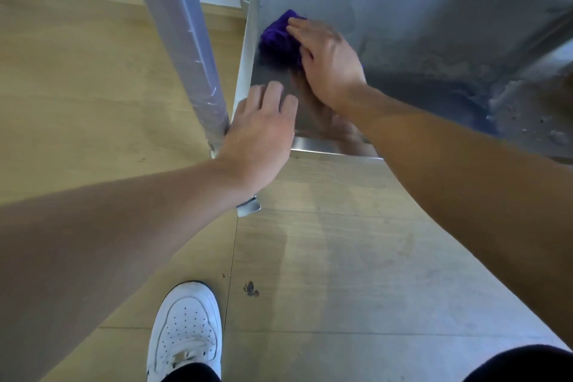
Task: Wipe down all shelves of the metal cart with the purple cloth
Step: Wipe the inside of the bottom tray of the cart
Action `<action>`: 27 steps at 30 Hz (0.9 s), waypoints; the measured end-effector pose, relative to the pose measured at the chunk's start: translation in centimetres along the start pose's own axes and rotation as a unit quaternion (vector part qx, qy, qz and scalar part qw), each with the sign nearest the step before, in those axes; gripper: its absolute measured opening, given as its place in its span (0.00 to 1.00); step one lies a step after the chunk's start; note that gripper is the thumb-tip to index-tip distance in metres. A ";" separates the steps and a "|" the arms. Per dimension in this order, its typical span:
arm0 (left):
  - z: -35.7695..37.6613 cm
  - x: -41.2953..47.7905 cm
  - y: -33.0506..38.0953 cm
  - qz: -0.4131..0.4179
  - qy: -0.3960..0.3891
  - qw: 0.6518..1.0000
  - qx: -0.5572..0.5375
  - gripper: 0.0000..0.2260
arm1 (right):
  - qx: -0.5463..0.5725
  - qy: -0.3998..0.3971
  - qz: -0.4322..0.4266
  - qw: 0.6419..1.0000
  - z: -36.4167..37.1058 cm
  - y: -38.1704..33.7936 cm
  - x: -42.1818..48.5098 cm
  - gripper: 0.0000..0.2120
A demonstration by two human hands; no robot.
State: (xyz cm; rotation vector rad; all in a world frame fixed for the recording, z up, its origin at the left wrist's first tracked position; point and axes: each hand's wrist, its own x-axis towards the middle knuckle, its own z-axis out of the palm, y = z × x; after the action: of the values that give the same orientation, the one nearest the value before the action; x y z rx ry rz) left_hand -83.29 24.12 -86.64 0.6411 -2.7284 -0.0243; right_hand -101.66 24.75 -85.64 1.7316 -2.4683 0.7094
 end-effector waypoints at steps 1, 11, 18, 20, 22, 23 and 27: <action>0.3 -0.2 0.1 -0.002 0.004 1.000 -0.008 0.07 | 0.001 0.006 0.038 0.999 -0.2 0.6 0.8 0.21; -0.4 0.1 0.8 0.034 0.001 0.997 0.065 0.08 | -0.010 0.005 0.028 1.000 1.1 -2.2 0.4 0.20; -1.1 0.7 1.7 0.085 -0.013 0.989 0.122 0.03 | -0.014 0.020 0.038 0.999 -0.5 1.1 -2.3 0.21; -1.4 0.9 1.9 0.094 -0.040 0.986 0.128 0.04 | -0.021 0.027 0.058 0.998 -1.1 2.6 -3.0 0.21; -1.5 1.2 2.3 0.097 -0.064 0.986 0.122 0.06 | -0.033 0.036 0.082 0.995 -1.9 4.4 -3.8 0.22; -1.6 1.5 2.6 0.097 -0.067 0.986 0.114 0.06 | -0.038 0.042 0.096 0.994 -2.4 5.4 -4.3 0.22; -1.7 2.6 4.6 0.125 -0.068 0.988 0.061 0.11 | -0.060 0.058 0.156 0.984 -5.0 9.9 -6.5 0.23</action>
State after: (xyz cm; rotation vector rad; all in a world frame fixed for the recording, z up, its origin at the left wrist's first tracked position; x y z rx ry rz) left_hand -86.90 27.23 -83.74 0.3338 -2.9415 0.1670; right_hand -109.29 35.10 -86.46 1.2404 -2.6650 0.6446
